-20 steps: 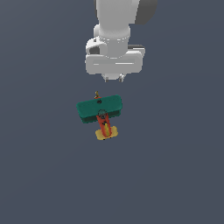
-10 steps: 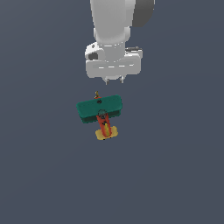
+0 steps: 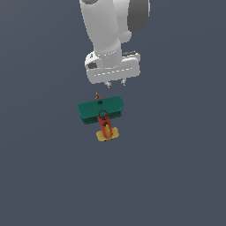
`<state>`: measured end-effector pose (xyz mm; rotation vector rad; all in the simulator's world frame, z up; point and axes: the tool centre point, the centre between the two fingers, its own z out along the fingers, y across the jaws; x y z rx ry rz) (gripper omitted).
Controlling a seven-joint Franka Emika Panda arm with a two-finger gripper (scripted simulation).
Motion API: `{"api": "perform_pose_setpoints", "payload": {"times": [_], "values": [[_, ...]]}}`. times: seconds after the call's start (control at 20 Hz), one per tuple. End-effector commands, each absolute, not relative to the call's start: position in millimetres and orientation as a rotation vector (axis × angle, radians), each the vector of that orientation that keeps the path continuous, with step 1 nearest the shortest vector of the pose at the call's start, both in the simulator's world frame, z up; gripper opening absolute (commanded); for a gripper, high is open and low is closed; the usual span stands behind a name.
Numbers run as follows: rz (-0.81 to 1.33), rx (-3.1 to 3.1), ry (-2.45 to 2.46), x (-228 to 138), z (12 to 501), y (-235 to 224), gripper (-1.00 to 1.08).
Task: Pick up the object and move it to a goal position.
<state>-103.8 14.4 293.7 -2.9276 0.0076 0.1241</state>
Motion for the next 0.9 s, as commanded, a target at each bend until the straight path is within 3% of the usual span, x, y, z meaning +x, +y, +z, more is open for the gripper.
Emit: {"api": "perform_pose_setpoints", "payload": {"times": [0.0, 0.85], "values": [[0.135, -2.892, 0.017, -106.2, 288.8, 15.8, 0.28], [0.159, -2.656, 0.088, -118.8, 261.1, 24.4, 0.28]]}}
